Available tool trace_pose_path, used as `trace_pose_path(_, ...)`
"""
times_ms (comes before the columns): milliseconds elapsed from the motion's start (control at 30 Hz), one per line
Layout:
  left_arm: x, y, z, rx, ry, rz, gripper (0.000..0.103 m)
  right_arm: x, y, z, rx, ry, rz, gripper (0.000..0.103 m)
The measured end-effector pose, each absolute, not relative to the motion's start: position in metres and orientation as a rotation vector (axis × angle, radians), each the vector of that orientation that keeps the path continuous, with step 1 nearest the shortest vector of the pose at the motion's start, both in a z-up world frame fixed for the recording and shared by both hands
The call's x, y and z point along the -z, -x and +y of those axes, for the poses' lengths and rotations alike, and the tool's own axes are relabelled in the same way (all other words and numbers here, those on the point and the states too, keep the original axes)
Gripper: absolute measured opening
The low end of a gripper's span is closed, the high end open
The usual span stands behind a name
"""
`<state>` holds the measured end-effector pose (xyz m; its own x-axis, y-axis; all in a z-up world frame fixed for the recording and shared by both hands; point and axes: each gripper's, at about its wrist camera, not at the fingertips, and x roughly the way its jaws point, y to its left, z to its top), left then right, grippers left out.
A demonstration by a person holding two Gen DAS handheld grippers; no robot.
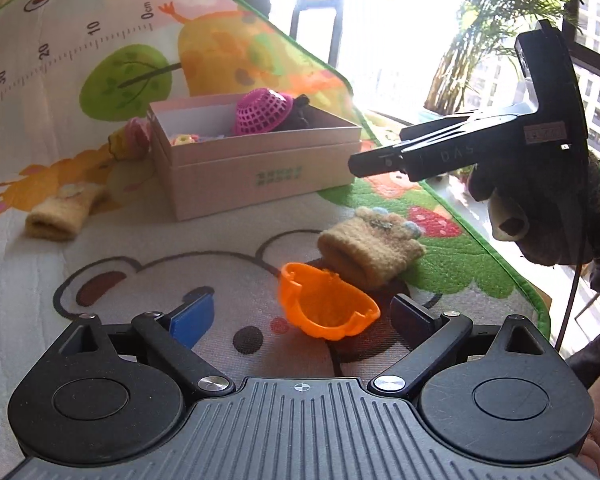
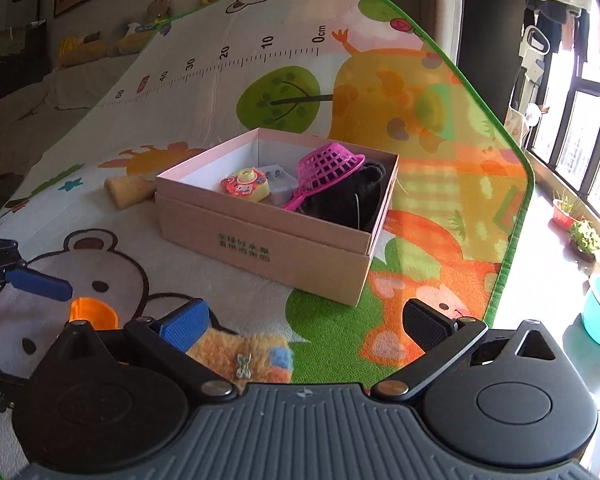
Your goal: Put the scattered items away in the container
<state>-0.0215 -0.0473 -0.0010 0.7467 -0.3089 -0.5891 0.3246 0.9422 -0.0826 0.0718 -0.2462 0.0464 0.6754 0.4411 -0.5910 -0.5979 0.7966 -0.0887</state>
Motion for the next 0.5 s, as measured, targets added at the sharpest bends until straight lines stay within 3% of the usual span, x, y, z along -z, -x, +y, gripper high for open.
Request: trace_pose_path(500, 0.001, 0.010, -0.061, 0.302, -0.081, 0.657, 0.098, -0.022, -0.038, -0.241, -0.604, 0.345, 0.614, 0.103)
